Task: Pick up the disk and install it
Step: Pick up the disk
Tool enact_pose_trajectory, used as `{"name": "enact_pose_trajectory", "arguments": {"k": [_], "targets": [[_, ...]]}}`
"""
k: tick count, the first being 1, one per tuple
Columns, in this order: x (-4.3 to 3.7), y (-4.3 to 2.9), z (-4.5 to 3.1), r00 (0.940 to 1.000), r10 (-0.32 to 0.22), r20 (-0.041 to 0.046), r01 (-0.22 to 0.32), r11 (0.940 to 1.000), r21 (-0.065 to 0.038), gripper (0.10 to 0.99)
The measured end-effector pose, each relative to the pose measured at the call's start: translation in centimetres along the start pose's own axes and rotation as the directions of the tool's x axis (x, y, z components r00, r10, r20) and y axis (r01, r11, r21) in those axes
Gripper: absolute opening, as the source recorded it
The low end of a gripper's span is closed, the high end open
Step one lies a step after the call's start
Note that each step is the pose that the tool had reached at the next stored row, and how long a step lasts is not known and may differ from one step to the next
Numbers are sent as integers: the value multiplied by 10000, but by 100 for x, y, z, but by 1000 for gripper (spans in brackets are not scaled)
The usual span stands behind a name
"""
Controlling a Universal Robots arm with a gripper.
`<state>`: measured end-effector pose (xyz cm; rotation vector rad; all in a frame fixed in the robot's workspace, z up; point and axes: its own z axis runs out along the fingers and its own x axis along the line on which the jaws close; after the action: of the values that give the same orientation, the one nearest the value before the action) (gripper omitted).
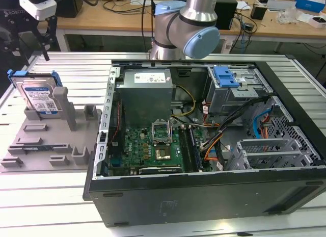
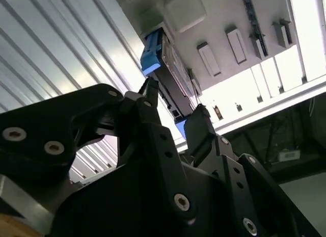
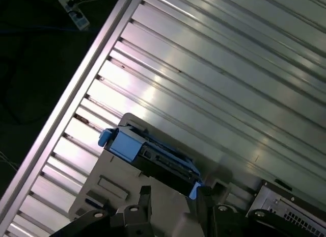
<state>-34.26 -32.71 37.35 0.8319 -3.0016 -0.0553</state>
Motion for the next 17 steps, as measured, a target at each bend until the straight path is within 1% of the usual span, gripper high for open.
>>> {"name": "enact_pose_trajectory", "arguments": {"k": [2,5,7,8,9,12,14,15,16,17], "targets": [[0,0,1,9990,-448,-8,448,9990,14,482],[-1,1,3,9927,-1206,-20,1206,9927,41,482],[-2,3,6,9889,-1488,-10,1488,9888,76,482],[-3,4,10,9840,-1781,43,1780,9839,155,482],[-4,3,13,9781,-2081,78,2079,9779,214,482],[-3,5,15,9654,-2609,48,2607,9651,235,482],[-4,5,17,9552,-2958,23,2957,9550,246,482],[-3,5,18,9475,-3198,5,3197,9472,251,482],[-4,5,20,9418,-3363,-5,3362,9415,254,482],[-4,5,21,9336,-3583,-19,3582,9333,256,482]]}}
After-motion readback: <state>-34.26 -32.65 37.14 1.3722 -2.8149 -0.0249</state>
